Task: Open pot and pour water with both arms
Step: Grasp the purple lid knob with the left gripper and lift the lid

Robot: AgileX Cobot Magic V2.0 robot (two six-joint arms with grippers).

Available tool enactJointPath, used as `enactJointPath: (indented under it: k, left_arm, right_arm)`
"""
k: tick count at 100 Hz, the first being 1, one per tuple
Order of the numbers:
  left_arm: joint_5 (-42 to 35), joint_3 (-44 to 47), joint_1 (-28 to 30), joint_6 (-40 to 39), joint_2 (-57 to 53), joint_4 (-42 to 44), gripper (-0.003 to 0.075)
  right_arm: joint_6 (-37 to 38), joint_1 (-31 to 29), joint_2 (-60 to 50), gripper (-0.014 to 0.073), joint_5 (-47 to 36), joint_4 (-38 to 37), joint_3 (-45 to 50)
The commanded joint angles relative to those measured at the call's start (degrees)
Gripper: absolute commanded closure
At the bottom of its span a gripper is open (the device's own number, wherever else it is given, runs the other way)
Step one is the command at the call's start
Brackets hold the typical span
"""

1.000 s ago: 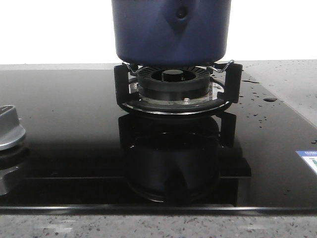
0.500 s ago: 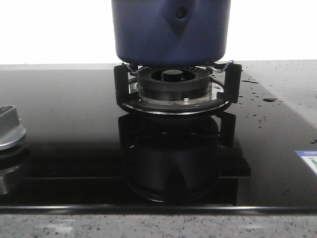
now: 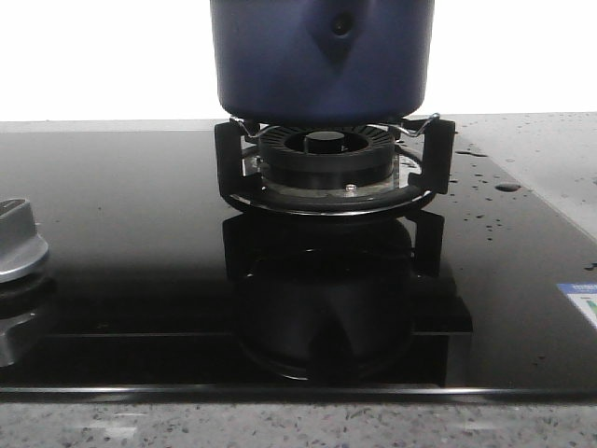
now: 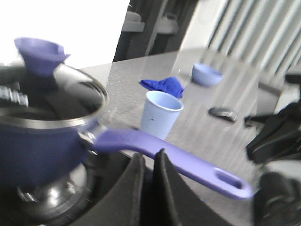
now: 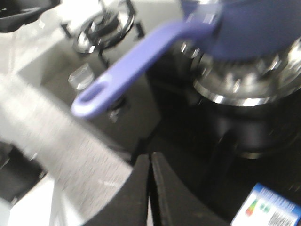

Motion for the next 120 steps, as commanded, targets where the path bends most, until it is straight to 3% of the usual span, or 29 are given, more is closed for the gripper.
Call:
enactJointPath:
  k: [1, 12, 22, 29, 39, 57, 77, 120]
  left_arm:
    - [3.12, -6.42, 0.08, 4.98, 3.49, -1.47, 0.0624]
    - [2.92, -12.26, 0.08, 6.64, 7.78, 0.1, 0.0398]
    - [2.06, -17.2, -0.5, 6.9, 12.12, 0.1, 0.0232]
    - [0.47, -20.11, -1.74, 6.95, 15.15, 0.23, 0.0202]
    - [-0.09, -25.33, -4.56, 7.74, 20.04, 2.44, 0.0202]
    - [-0.19, -34.22, -8.02, 8.41, 29.47, 4.08, 0.0197]
    - [-0.45, -41.59, -8.63, 8.41, 36.63, 3.89, 0.0109]
    - [-1.18, -44.06, -10.68, 8.5, 42.43, 3.47, 0.0112]
  right_arm:
    - [-1.46, -0.33, 1.11, 0.0636, -4.76, 3.44, -1.95]
    - [-1.56, -0.33, 1.11, 0.0505, -5.93, 3.33, -1.95]
    - [-2.44, -0.33, 1.11, 0.026, -6.92, 3.33, -1.95]
    - [-2.44, -0.33, 1.11, 0.0097, -7.45, 3.43, -1.95]
    - [-2.55, -0.33, 1.11, -0.0016, -7.43, 3.31, -2.66]
    - [-3.63, -0.33, 1.11, -0.0005, -7.31, 3.31, -5.7]
    - [-3.63, -0.33, 1.11, -0.0003, -6.76, 3.31, -8.52]
    - [-3.63, -0.33, 1.11, -0.0003, -6.95, 2.83, -9.35]
